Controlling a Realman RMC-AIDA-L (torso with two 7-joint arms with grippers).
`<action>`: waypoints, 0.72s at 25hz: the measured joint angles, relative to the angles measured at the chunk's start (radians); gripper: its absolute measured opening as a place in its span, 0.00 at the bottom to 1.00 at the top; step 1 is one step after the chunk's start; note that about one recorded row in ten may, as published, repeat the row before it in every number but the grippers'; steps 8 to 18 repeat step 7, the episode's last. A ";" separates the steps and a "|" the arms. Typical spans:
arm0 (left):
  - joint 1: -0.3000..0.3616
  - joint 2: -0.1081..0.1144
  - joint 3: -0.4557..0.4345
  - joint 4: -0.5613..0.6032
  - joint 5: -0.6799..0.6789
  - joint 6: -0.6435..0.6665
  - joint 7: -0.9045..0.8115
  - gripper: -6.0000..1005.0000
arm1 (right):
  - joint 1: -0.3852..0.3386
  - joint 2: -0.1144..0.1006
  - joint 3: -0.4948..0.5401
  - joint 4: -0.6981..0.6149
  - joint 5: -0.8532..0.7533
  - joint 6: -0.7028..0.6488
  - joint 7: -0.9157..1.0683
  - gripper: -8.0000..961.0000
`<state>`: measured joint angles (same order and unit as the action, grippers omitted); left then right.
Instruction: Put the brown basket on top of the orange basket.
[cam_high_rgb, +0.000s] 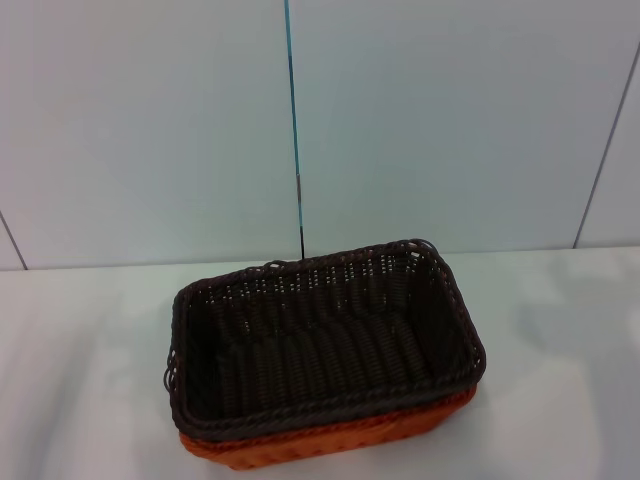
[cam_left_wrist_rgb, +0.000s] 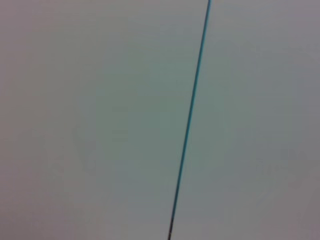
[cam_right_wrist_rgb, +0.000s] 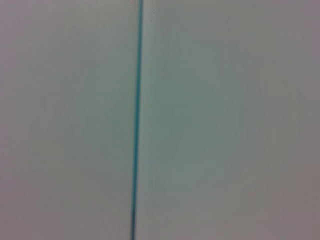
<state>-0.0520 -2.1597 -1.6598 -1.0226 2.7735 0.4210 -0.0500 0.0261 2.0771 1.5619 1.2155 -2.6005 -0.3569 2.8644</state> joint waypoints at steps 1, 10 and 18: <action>0.000 0.000 0.003 0.001 0.000 0.000 0.000 0.88 | 0.006 -0.002 -0.006 0.000 0.000 0.019 0.001 0.98; -0.003 -0.001 0.020 0.006 0.000 0.001 -0.001 0.88 | 0.023 -0.001 -0.066 -0.001 -0.009 0.051 -0.005 0.98; -0.003 -0.001 0.020 0.006 0.000 0.001 -0.001 0.88 | 0.023 -0.001 -0.066 -0.001 -0.009 0.051 -0.005 0.98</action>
